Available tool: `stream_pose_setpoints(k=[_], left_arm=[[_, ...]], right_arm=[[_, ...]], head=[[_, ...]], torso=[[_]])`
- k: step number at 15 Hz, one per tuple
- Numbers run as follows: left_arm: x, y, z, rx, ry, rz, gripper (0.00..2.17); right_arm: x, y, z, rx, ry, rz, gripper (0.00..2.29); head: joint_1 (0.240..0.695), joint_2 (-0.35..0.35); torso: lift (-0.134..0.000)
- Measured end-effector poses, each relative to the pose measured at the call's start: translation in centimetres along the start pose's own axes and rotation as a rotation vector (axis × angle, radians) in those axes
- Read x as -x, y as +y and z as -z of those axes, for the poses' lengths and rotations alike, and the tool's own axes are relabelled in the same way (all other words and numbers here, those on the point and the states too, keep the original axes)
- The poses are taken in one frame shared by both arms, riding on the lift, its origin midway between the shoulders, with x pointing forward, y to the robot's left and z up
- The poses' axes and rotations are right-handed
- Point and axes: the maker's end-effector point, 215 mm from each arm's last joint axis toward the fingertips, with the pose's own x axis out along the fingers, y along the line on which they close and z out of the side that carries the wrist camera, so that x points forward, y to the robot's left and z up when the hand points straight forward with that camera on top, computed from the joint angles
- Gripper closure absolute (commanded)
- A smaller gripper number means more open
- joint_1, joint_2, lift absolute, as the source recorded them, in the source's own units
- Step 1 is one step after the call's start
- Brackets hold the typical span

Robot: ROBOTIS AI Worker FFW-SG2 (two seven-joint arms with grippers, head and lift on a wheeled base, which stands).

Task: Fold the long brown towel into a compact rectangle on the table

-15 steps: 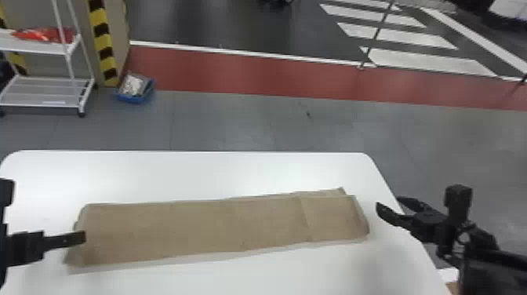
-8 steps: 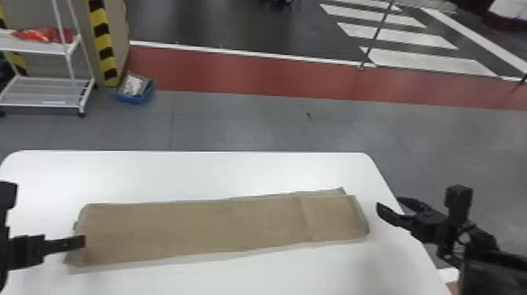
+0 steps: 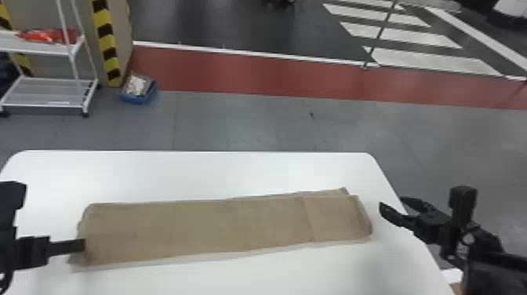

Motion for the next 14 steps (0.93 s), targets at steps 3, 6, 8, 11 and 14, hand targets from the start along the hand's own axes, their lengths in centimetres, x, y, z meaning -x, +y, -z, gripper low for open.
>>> stream_pose_setpoints(k=[3,6,8,11,14], left_arm=[[0.7,-0.8,0.3,0.016,0.023,0.026,1.33],[1.4,-0.9,-0.1,0.039,0.012,0.040,1.33],[2.1,-0.6,-0.8,0.072,-0.015,0.059,1.33],[3.8,0.1,-1.9,0.132,-0.065,0.093,1.33],[5.6,1.7,-1.8,0.178,-0.054,0.092,1.33]], right_arm=[[0.1,0.0,0.0,-0.002,-0.001,0.001,0.25],[0.2,-0.1,0.1,-0.003,-0.003,0.002,0.25],[0.2,-0.1,0.2,-0.004,-0.003,0.002,0.25],[-0.1,0.7,0.4,-0.009,-0.004,-0.008,0.25],[-0.7,3.0,0.8,-0.016,-0.002,-0.042,0.25]], head=[[0.695,-0.260],[0.695,-0.261],[0.695,-0.257],[0.695,-0.237],[0.695,-0.204]], torso=[[0.000],[0.000],[0.000],[0.000],[0.000]])
